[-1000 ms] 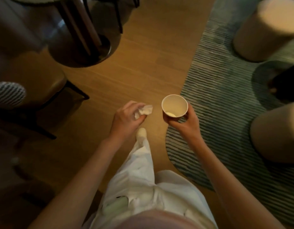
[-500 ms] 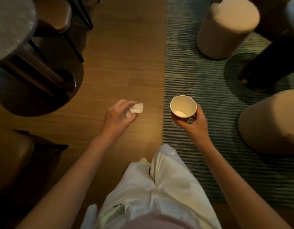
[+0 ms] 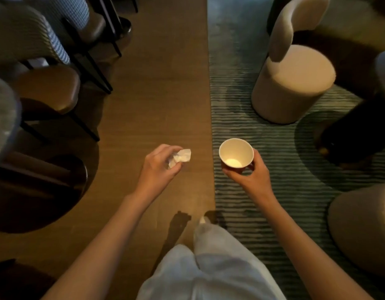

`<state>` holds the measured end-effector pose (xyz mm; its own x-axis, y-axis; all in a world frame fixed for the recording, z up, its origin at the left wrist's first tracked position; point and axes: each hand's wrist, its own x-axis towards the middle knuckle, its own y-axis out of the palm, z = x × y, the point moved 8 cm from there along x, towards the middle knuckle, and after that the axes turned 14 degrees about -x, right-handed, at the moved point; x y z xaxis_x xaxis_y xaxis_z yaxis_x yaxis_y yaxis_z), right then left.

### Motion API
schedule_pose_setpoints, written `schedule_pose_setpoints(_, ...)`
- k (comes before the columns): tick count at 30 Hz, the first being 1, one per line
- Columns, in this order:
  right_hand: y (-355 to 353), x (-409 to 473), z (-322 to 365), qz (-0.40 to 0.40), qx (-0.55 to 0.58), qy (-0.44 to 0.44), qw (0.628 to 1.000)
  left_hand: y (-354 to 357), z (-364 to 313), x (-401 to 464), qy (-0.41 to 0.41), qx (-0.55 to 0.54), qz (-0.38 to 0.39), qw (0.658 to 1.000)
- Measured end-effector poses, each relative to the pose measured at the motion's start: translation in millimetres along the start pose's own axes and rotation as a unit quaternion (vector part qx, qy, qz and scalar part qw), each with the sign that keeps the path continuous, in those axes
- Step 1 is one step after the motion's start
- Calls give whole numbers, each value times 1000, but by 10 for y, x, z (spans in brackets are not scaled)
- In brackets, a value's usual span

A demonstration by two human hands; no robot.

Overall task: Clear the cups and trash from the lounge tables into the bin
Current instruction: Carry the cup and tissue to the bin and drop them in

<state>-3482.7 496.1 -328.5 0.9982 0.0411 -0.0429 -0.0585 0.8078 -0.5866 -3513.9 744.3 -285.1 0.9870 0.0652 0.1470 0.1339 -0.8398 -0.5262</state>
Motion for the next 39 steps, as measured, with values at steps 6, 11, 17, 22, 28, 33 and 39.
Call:
schedule_pose_setpoints(6, 193, 1477, 425, 24, 0, -17, 1000, -87, 200, 1449, 2, -3, -8, 1000)
schedule_pose_setpoints(11, 570, 2751, 687, 33, -3, -19, 999, -254, 507, 2742, 18, -1, -31, 999)
schedule_pose_setpoints(17, 908, 4233, 995, 14, 9, 15, 1000, -568, 877, 4309, 22, -8, -27, 999)
schedule_pose_setpoints(22, 810, 5377, 1020, -38, 23, 49, 998, -445, 1033, 5673, 39, -28, 20, 999)
schedule_pose_setpoints(28, 690, 6798, 785, -65, 44, 82, 993, 20, 1297, 7206, 54, -29, 68, 996)
schedule_pose_setpoints(33, 494, 8294, 740, -60, 51, 35, 996, 356, 1237, 8661, 57, -36, 61, 996)
schedule_pose_setpoints(39, 125, 9899, 856, -74, 38, 1, 997, 638, 1111, 10221, 65, -4, 62, 996)
